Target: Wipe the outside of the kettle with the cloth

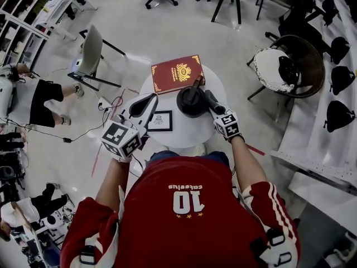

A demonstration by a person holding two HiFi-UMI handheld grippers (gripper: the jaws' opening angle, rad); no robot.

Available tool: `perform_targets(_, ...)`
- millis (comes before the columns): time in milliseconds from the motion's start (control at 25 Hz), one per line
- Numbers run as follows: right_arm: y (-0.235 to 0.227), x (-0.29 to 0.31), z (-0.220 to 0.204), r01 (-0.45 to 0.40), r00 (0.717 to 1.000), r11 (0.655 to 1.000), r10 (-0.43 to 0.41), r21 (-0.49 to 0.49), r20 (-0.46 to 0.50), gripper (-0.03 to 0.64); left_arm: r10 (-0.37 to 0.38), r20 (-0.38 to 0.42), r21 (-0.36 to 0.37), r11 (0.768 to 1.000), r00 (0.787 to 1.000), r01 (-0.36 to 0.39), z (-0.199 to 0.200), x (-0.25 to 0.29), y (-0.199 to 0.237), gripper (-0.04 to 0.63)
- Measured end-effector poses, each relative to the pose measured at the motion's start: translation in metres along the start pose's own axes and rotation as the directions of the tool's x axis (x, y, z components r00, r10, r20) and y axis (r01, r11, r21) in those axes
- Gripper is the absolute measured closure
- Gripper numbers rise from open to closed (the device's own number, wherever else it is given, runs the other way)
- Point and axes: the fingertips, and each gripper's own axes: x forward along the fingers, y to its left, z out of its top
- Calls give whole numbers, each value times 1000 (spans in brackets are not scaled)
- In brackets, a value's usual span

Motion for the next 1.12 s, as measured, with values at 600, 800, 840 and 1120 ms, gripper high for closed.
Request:
perform_targets(600, 23, -21, -8, -33, 999, 997, 31, 63, 30, 570, 26, 7, 7, 1000, 1000, -26, 1, -20, -18, 588)
perform_targets(800, 27, -26, -8, -45, 998, 995, 41, 84, 50, 571, 41, 2, 4, 999, 999, -41, -2, -25, -23, 588)
perform_targets(840, 27, -27, -8, -43, 998, 995, 39, 88, 51, 570, 40, 3, 3, 999, 999, -40, -2, -25, -23, 588)
perform_targets(1120, 30, -28, -11, -8, 999, 992, 2, 122, 48, 570, -8, 12, -12, 1000, 1000, 8, -3, -18, -19, 588)
